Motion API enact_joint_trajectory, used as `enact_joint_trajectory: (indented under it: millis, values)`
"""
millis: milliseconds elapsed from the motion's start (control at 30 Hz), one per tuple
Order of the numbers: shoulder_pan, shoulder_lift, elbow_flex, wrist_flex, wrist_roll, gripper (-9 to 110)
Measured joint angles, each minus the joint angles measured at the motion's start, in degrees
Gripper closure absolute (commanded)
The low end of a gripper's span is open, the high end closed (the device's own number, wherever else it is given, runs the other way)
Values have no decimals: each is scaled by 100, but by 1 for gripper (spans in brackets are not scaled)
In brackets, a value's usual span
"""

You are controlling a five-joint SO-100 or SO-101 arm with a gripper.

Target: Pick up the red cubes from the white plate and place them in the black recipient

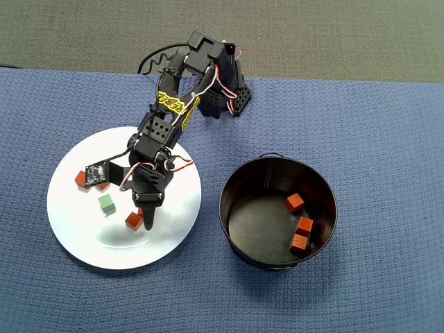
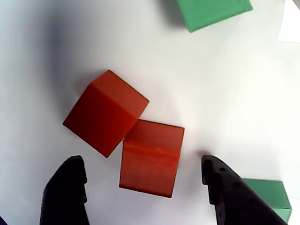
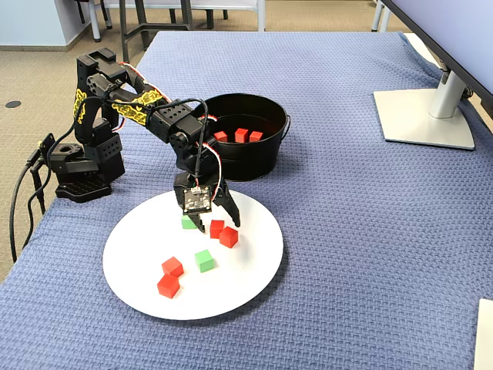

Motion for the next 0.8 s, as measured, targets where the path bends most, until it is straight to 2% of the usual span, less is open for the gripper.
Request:
enact_joint_trajectory:
  millis: [100, 433, 667, 800]
  values:
    - [9, 0, 0, 0, 0, 101]
    - [35, 334, -44, 79, 308, 102]
    - [272, 2232, 62, 176, 1046, 102]
    - [-70, 3428, 387, 387, 1433, 102]
